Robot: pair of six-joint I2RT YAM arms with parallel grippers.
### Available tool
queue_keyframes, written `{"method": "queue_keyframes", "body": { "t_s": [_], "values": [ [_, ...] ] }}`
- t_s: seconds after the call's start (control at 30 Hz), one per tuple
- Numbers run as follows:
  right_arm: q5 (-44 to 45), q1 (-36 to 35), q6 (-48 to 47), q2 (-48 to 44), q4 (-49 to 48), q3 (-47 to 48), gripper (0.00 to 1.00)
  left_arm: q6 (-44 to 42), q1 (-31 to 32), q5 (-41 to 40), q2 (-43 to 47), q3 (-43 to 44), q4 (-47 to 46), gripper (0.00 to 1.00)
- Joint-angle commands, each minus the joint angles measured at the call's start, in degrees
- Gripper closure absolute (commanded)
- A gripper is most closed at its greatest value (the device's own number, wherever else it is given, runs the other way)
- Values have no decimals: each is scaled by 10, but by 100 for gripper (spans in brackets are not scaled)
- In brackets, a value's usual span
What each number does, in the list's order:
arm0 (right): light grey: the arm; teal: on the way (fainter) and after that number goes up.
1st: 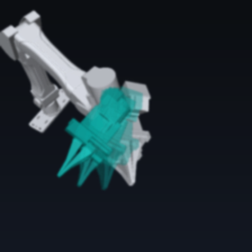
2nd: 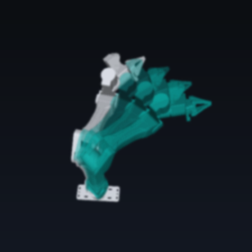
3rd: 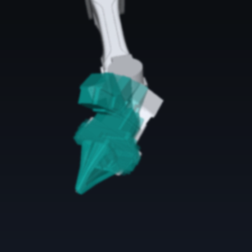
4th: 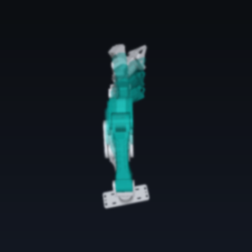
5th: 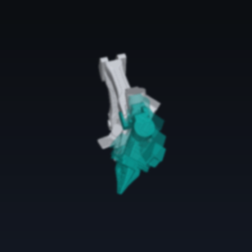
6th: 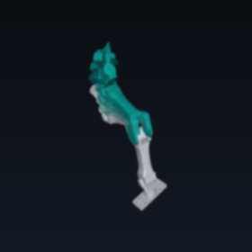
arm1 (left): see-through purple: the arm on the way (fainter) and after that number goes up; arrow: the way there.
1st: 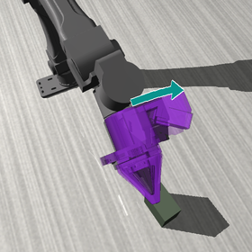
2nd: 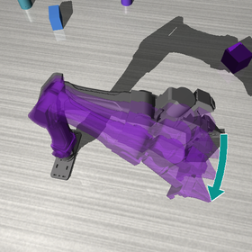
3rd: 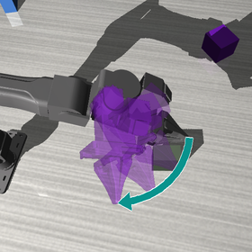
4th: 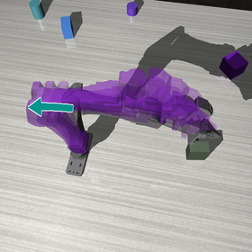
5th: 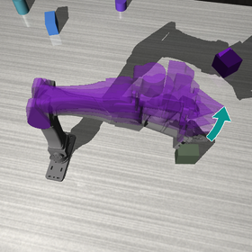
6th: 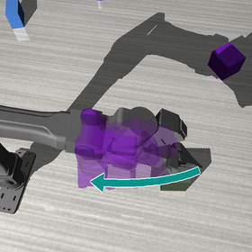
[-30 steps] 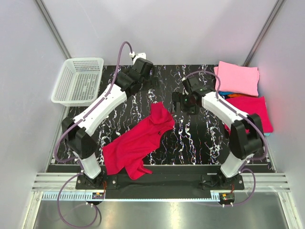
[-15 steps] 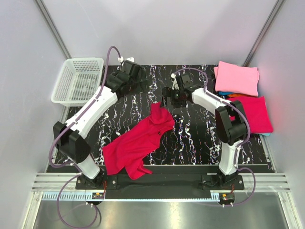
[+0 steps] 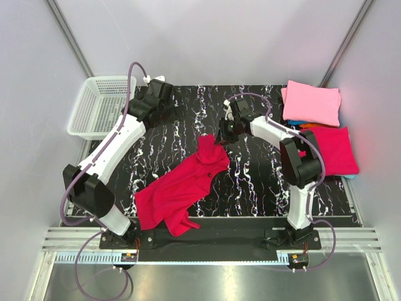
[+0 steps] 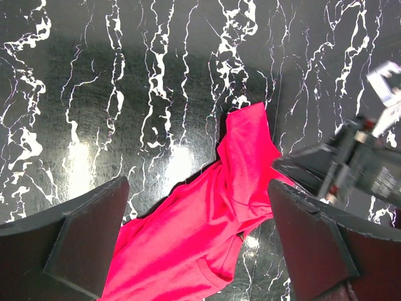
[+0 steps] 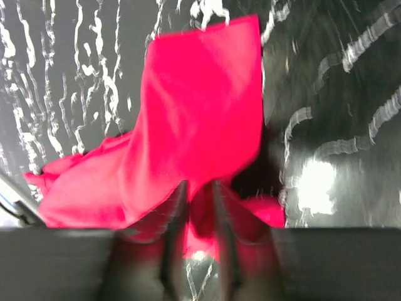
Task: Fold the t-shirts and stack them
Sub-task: Fold the tshirt
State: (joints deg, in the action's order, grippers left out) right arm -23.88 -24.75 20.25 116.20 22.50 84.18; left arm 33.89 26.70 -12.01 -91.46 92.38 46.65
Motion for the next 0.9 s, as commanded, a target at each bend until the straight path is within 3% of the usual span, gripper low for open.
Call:
{"method": "queue_keyframes", "body": {
  "t_s": [0.0,0.07,0.13,0.37,0.53,0.57,0.6,0.87],
  "values": [
    [48,-1,6,-105,58,-6,75,-13,-5,23,18,2,-20,1],
    [61,-1,2,-154,100,-9,92,-14,-6,26,12,3,-21,1],
    [66,-2,8,-184,126,-23,100,-15,-6,35,7,9,-22,1],
    [74,-1,59,-276,156,-108,100,-21,-6,116,-38,31,-37,1],
    [22,-2,88,-288,222,-173,100,-20,-6,167,-75,54,-39,1],
    [15,-3,89,-298,231,-183,97,-20,-6,169,-78,61,-39,1],
    [16,-5,90,-305,239,-197,86,-20,-5,170,-80,64,-40,1],
    [105,-6,126,-407,304,-176,72,-22,-5,190,-105,97,-42,1]
  ]
}}
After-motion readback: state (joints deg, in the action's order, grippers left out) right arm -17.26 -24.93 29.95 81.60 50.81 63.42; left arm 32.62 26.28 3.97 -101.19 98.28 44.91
